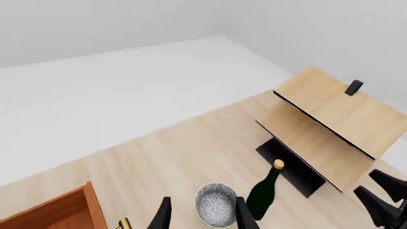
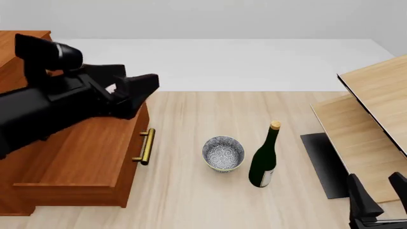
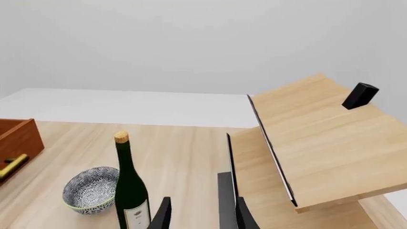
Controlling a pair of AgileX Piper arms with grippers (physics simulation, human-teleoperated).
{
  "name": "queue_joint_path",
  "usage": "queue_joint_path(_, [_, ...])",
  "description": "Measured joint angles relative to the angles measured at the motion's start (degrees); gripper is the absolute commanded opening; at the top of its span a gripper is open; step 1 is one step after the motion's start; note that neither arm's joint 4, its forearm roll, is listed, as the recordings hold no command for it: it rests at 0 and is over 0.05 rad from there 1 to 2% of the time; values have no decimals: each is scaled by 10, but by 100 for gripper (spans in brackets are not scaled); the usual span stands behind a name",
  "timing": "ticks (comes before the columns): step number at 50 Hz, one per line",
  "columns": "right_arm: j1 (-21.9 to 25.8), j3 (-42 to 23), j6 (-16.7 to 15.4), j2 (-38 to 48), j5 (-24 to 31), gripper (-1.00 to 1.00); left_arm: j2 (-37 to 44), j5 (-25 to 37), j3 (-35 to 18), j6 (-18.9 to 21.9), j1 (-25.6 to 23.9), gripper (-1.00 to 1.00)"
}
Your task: Put the wine bottle in the bottom drawer of the cabinet.
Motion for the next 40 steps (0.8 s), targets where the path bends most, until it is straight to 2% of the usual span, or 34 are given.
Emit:
queue_joint_path(19, [2,0,-1,1,1,100,32,-79,24,37,-48,100])
queue_joint_path(40, [4,0,0,0,2,100,87,-152,26,69,-96,100])
